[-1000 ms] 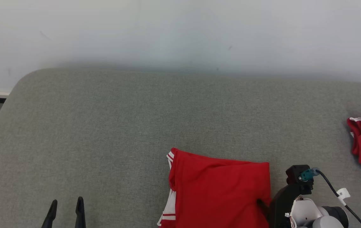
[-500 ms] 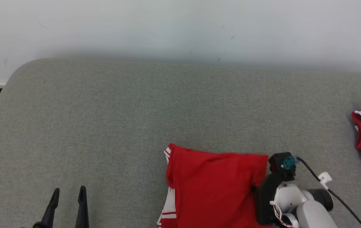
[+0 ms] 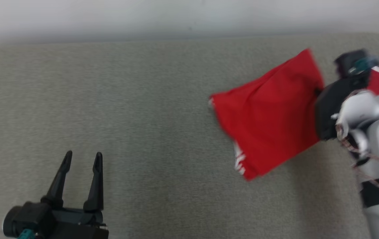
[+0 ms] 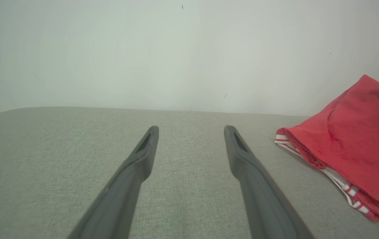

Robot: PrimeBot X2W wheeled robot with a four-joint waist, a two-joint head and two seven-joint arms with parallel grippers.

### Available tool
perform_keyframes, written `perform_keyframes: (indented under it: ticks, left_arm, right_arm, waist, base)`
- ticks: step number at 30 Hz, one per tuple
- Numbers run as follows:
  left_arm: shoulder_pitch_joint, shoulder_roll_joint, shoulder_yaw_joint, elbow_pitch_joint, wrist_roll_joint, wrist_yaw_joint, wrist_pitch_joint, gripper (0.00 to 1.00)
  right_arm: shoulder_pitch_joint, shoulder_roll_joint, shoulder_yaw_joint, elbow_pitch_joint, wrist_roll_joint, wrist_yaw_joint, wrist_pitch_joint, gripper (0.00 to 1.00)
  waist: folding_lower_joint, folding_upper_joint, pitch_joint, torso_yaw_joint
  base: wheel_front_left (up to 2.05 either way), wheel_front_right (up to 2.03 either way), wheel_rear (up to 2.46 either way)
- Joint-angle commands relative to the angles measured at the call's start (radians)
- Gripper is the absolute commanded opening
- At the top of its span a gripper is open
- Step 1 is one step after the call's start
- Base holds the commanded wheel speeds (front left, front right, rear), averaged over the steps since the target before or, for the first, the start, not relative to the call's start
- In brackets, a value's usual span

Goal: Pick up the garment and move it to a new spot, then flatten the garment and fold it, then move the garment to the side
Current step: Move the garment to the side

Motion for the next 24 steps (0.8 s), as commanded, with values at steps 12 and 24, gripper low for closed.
perform_keyframes:
  ticks: [12, 24]
  left_arm:
    - [-0.102, 0.070, -0.008, -0.074, 0.027, -0.010, 0.036, 1.00]
    - [-0.143, 0.120, -0.021, -0.133, 0.037, -0.017, 0.099, 1.00]
  right_arm:
    - [-0.144, -0.097, -0.165, -0.134, 0.004, -0.002, 0.075, 0.00]
    - [-0.221, -0.212, -0.274, -0.002, -0.081, -0.002, -0.011, 0.00]
  waist:
    - [-0.0002, -0.0001, 0.222, -0.203]
    - [-0.0002, -0.0001, 0.322, -0.195]
  base:
    - [0.00, 0.00, 0.00]
    - [0.00, 0.00, 0.00]
